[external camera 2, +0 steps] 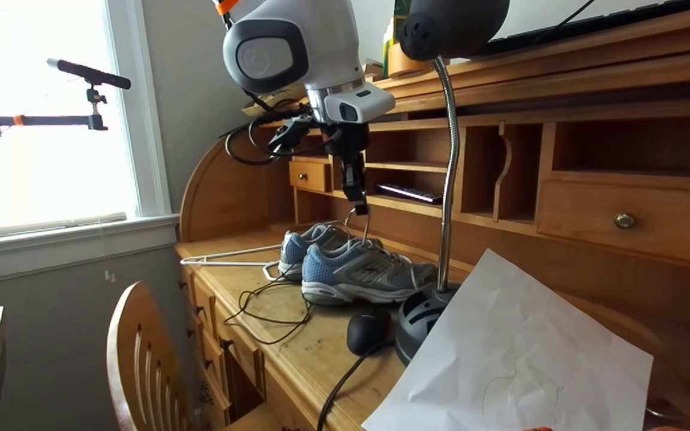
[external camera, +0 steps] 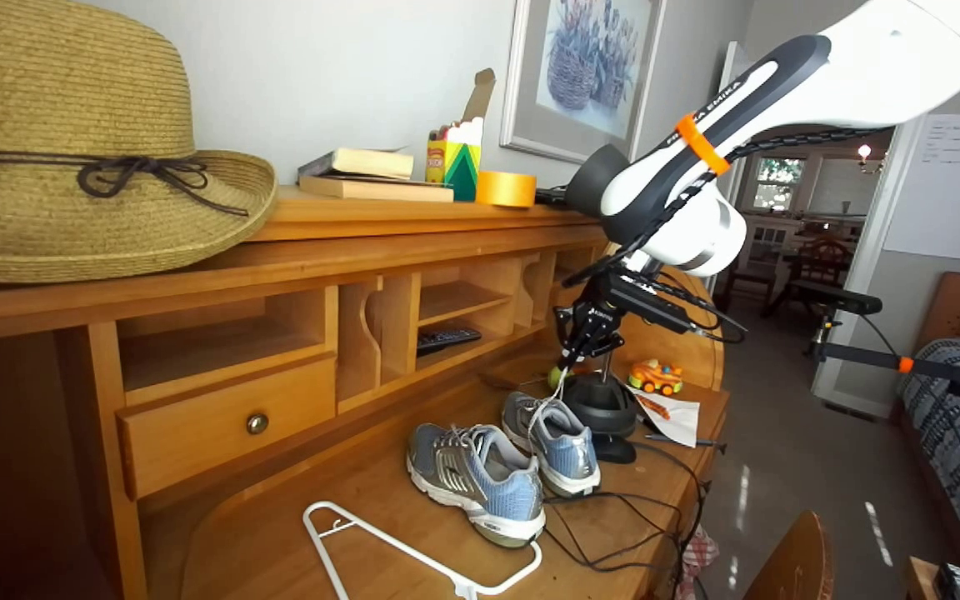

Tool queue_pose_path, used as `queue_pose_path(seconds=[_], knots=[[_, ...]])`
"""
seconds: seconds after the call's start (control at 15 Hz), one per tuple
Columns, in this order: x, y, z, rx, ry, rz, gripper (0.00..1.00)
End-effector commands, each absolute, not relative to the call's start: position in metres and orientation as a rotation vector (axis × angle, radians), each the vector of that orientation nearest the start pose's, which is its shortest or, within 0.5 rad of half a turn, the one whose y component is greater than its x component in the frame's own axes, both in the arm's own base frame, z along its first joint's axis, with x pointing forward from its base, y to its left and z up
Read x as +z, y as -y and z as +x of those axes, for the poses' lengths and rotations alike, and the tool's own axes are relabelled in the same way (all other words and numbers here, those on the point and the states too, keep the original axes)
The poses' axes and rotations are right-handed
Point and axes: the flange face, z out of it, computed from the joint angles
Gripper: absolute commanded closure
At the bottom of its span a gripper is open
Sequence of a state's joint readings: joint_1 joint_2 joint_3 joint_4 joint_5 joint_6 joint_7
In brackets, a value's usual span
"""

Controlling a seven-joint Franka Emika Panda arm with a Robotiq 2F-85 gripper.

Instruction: Move the shoes to the left

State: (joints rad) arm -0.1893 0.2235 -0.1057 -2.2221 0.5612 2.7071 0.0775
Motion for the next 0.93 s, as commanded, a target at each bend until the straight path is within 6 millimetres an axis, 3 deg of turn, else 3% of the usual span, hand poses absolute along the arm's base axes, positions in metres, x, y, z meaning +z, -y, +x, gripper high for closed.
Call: queue_pose_path(seconds=[0.0, 0.87], knots=[[0.301, 0.174, 0.538, -0.425, -1.168, -2.651, 0.99], [0.323, 0.112, 0.55, -0.442, -0.763, -2.773, 0.99]])
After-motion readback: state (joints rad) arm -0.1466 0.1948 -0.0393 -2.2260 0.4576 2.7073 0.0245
